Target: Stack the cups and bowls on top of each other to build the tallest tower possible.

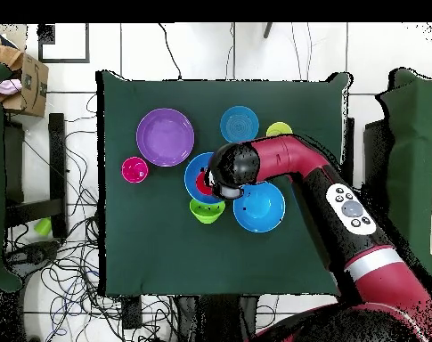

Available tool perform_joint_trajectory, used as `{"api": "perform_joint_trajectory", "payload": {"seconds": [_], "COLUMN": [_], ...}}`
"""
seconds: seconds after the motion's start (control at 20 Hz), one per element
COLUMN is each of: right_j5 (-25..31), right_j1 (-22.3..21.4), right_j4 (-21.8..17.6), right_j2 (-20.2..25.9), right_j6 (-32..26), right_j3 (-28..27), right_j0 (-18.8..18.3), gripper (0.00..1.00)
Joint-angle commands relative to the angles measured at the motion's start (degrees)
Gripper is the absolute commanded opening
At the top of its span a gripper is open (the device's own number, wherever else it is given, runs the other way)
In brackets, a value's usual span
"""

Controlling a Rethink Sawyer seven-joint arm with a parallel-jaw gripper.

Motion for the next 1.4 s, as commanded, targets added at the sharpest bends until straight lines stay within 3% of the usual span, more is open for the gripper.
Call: {"api": "perform_joint_trajectory", "payload": {"seconds": [0.05, 0.6, 0.65, 1.4], "right_j5": [-1.5, -3.1, -3.1, -3.7], "right_j1": [4.3, 5.1, 5.2, 6.4], "right_j4": [-3.5, -3.6, -3.6, -3.8], "right_j2": [0.9, 1.1, 1.1, 1.5], "right_j6": [-16.0, -15.5, -15.6, -15.8], "right_j3": [-0.7, -0.6, -0.7, -2.3], "right_j0": [2.1, 1.6, 1.5, 1.2], "gripper": [0.0, 0.0, 1.0, 1.0]}}
